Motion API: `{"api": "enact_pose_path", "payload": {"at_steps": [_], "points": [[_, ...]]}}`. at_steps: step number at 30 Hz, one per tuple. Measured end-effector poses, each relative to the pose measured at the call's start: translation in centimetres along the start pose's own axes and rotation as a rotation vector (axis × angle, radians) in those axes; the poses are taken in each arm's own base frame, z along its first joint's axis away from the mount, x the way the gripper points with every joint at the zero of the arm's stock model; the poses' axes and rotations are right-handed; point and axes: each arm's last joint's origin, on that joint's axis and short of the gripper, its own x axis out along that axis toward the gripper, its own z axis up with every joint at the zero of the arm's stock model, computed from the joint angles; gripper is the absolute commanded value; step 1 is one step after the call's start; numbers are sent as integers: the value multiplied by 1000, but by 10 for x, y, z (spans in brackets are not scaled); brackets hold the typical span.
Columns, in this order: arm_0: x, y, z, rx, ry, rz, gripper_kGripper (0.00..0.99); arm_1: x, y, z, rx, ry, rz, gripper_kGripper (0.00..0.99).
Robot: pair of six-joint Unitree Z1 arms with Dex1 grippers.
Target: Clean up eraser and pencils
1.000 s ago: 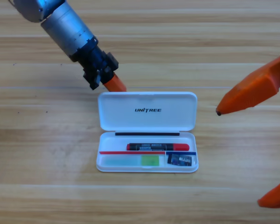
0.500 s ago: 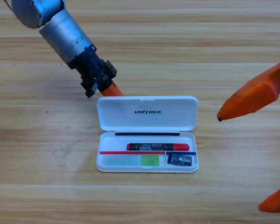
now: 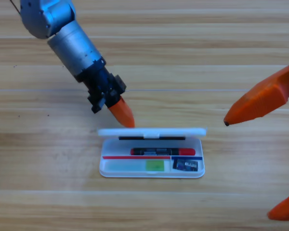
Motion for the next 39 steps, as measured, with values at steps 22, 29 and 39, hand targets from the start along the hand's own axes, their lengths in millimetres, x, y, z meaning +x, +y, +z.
{"api": "enact_pose_path", "payload": {"at_steps": [22, 29, 39], "points": [[29, -16, -9, 26, 22, -26, 0, 0, 0, 0, 4, 0, 0, 933], [30, -22, -11, 19, 17, -11, 0, 0, 0, 0, 4, 0, 0, 933], [-48, -72, 28, -34, 77, 219, 946, 0, 0, 0, 4, 0, 0, 933]]}}
